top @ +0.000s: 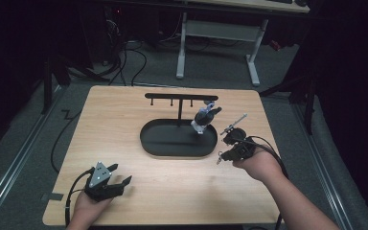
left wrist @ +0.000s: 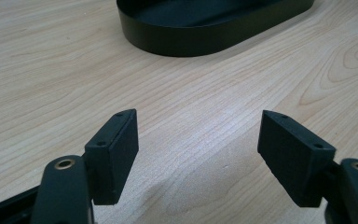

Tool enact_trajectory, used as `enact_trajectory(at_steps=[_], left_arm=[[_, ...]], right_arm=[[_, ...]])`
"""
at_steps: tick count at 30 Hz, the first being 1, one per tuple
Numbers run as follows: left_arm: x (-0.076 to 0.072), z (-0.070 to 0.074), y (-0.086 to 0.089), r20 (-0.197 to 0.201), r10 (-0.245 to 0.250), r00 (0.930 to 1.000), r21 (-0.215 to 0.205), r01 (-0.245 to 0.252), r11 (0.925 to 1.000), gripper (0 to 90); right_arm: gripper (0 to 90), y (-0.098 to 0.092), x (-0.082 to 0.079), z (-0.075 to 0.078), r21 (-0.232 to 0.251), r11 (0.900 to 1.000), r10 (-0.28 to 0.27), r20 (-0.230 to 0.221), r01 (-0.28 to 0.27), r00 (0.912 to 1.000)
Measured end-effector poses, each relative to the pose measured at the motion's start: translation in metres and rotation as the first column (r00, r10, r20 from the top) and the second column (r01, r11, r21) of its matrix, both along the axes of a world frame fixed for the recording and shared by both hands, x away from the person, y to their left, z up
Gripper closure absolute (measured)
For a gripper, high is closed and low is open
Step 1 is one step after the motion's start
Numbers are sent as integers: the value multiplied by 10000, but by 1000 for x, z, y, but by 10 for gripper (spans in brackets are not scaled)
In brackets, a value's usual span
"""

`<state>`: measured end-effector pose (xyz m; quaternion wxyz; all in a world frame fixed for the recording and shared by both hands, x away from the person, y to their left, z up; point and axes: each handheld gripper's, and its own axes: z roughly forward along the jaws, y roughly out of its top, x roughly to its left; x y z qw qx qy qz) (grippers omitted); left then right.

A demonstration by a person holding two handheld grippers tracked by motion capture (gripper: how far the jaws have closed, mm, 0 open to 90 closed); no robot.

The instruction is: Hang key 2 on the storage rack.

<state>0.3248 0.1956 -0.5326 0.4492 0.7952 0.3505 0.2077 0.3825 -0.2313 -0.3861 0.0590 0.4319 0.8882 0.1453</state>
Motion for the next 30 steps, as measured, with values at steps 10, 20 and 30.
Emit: enact_trajectory(at_steps=[10,20,30], left_arm=[[0,0,0,14,-42,10000,-29,42,10000,293],[0,0,0,-23,-130,9999,28,130,9999,292],[-1,0,-1,-9,-104,9999,93,104,9999,291]], right_arm=[[889,17,15,10,6,9999,150,-1,-150,9999],[889,36,31,17,34,9993,382,27,-382,9993],[889,52,40,24,77,9976,692,56,-692,9976]])
